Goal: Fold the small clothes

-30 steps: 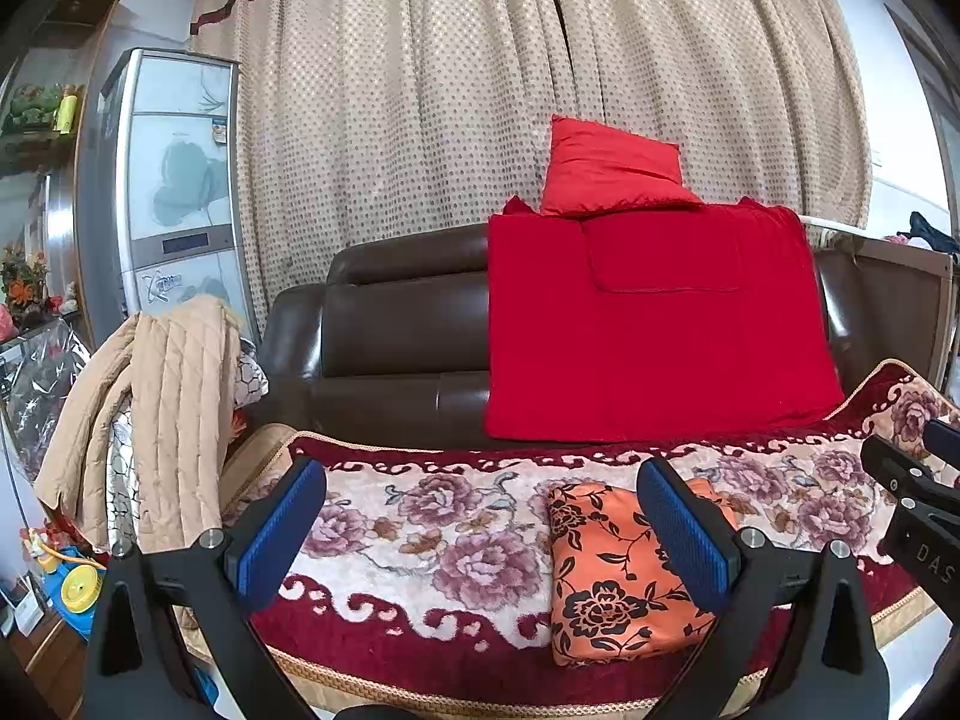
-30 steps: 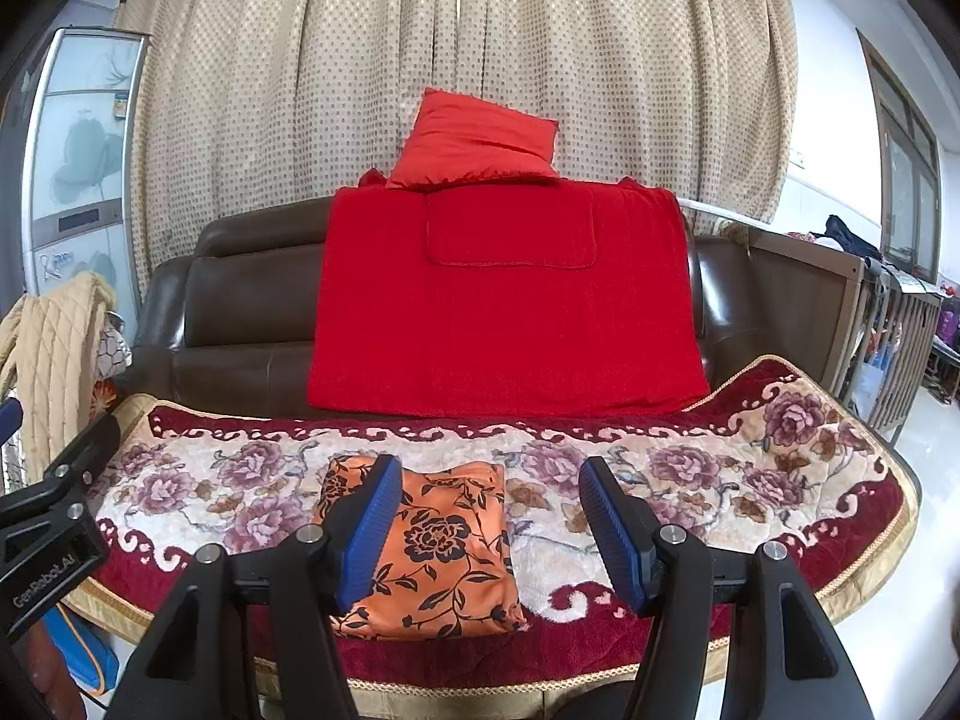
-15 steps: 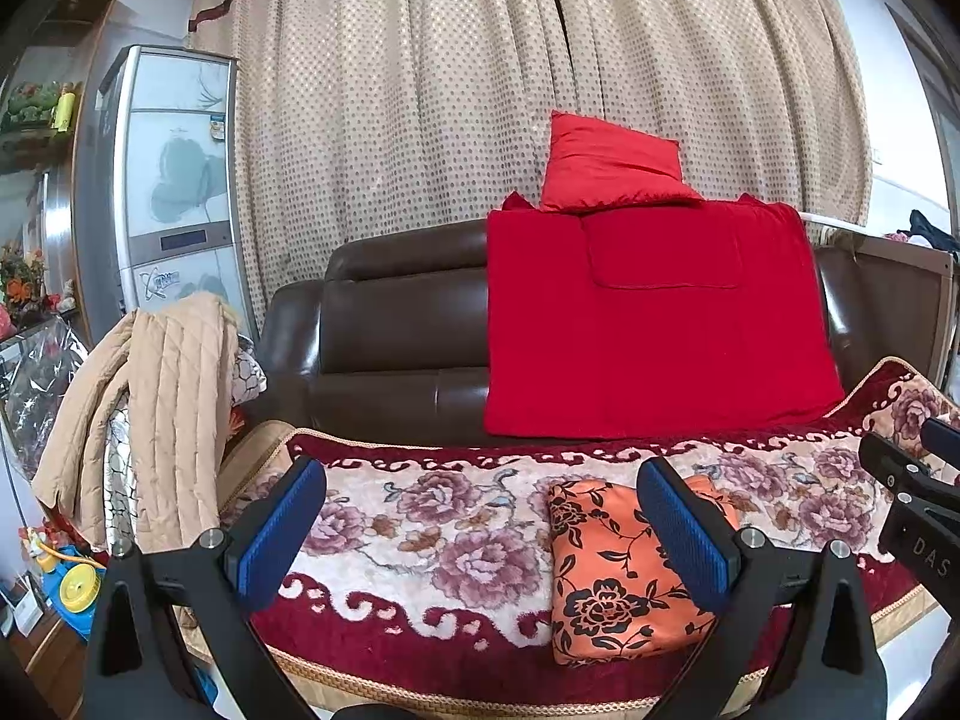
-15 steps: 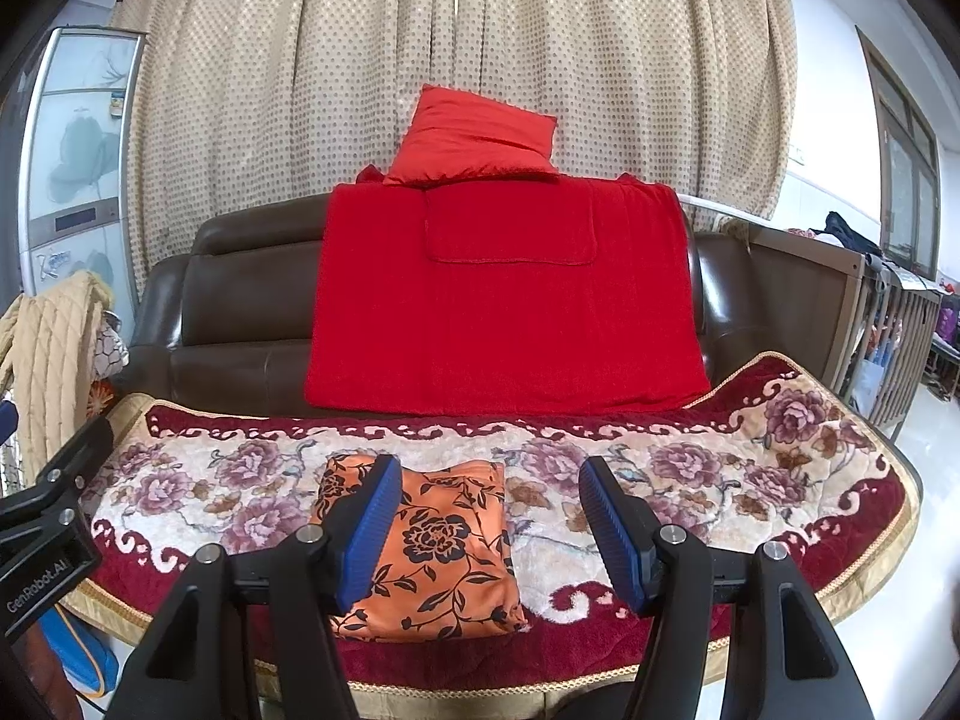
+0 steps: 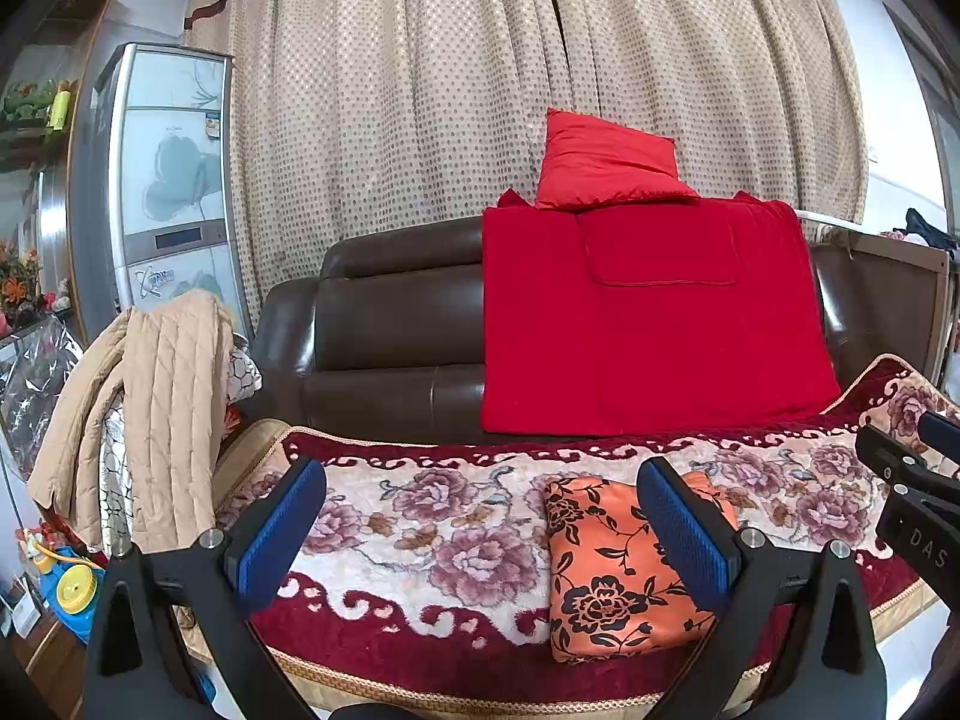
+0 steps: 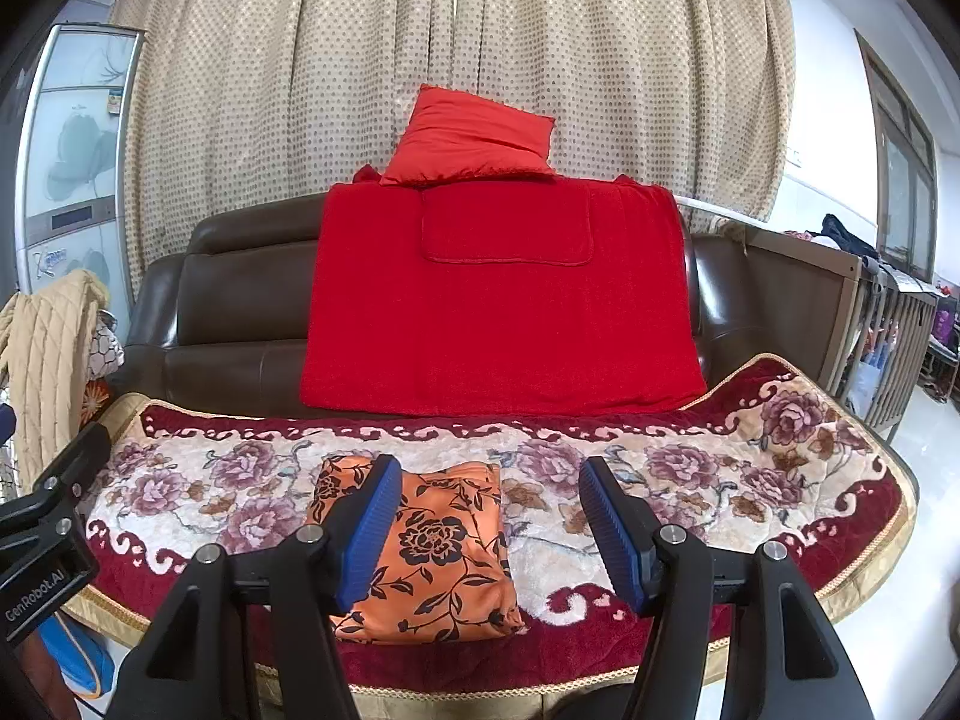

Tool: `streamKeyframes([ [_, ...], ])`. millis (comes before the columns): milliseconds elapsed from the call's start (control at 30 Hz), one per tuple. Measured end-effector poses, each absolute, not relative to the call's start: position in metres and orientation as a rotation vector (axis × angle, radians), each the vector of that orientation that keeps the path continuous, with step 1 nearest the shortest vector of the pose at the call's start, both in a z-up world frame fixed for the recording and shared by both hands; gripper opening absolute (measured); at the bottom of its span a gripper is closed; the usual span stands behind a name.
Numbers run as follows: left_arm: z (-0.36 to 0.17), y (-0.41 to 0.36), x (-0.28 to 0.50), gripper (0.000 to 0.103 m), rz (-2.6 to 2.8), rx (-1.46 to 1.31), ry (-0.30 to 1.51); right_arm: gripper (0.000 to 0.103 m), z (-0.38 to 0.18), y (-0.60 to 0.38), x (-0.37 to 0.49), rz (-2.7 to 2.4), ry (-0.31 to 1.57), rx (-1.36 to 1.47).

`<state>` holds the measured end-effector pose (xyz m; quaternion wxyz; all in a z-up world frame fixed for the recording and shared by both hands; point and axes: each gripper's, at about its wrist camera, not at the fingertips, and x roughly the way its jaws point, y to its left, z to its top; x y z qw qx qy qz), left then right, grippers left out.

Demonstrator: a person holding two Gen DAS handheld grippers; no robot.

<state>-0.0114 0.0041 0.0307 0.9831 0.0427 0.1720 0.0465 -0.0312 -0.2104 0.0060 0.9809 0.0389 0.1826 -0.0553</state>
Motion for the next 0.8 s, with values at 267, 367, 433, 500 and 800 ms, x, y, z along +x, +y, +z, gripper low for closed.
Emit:
streamKeyframes([
  [267,0.0302,0.003,-0.0113,0.103,0.087,0.084,0.351,0.066,0.006,-0.2097,-0.03,-0.113,0.37,0.077],
  [367,0.0296,0.0027,-0.0111,0.103,0.086,0.082,0.353,0.066,0.006,-0.2095,-0.0301,-0.111,0.37,0.077],
  [433,0.0293,0.0032,-0.0111,0.103,0.083,0.078,0.356,0.066,0.0054,-0.2084,-0.0293,-0.112,0.37,0.075],
  [500,0.029,0.0037,-0.0103,0.103,0.078,0.072,0.362,0.066,0.0044,-0.2078,-0.0282,-0.112,0.373,0.074],
  [800,0.029,0.0057,-0.0091,0.103,0.076,0.06,0.367,0.066,0.0037,-0.2062,-0.0271,-0.116,0.375,0.074],
])
